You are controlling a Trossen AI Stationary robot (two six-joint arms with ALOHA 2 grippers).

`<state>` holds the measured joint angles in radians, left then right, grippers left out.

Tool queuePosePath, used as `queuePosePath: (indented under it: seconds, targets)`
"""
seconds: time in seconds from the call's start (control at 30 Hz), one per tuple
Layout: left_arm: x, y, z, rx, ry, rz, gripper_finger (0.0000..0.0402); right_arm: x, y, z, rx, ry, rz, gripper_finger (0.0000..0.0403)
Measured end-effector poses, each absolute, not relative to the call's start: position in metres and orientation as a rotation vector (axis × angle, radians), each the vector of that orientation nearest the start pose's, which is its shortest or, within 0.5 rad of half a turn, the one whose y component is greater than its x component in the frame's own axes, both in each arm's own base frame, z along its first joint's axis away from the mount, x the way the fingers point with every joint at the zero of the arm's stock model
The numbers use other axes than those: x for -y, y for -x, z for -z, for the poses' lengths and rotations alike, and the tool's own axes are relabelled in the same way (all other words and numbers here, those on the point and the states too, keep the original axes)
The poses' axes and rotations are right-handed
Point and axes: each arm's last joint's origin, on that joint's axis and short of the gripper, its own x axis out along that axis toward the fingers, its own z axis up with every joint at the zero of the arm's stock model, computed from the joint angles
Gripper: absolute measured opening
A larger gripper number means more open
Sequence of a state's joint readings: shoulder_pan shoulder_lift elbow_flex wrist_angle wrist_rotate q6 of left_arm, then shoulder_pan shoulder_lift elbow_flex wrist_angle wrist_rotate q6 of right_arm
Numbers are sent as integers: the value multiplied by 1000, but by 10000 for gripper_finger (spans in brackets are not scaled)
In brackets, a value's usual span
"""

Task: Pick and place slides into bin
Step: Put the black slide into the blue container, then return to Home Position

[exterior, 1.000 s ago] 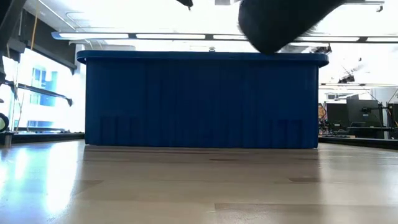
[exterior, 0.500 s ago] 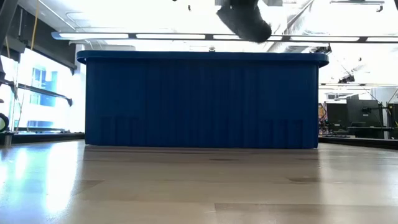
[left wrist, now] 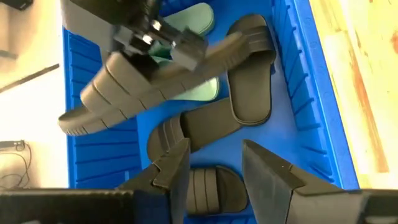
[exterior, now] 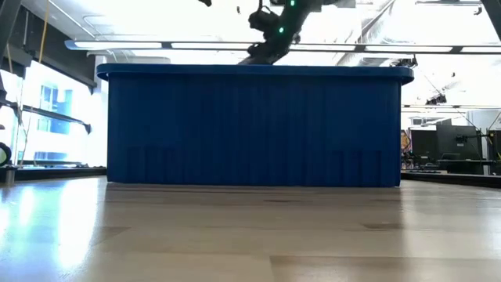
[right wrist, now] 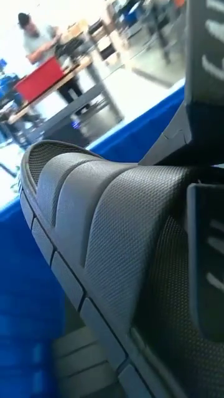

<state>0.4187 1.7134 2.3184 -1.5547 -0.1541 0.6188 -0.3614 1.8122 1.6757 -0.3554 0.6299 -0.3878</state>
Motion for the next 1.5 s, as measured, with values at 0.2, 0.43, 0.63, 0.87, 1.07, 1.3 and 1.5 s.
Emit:
queuePosePath:
  seconds: [0.2,0.43,0.63,0.87,1.07,1.3,1.5]
  targets:
    - [-118,-255,-475,-1076,-422,-216,128,163,-383,-297,-671,402,773,0]
    - [-118,-255,-475,-1075,-421,-217,128,158,-376,-246,-689,375,699,0]
    - [-120,-258,-469,-1091,-400,-218,128,156,-373,-233,-695,385,643,11]
    - [-121,-262,-461,-1126,-389,-203,128,154,-373,-230,-699,365,559,100]
    - [-122,-263,-456,-1149,-382,-194,128,156,-377,-241,-649,363,607,173]
    - [-122,-262,-455,-1177,-406,-187,128,137,-398,-291,-516,386,638,201]
    - [-122,-262,-455,-1186,-461,-153,128,103,-406,-332,-604,433,521,195]
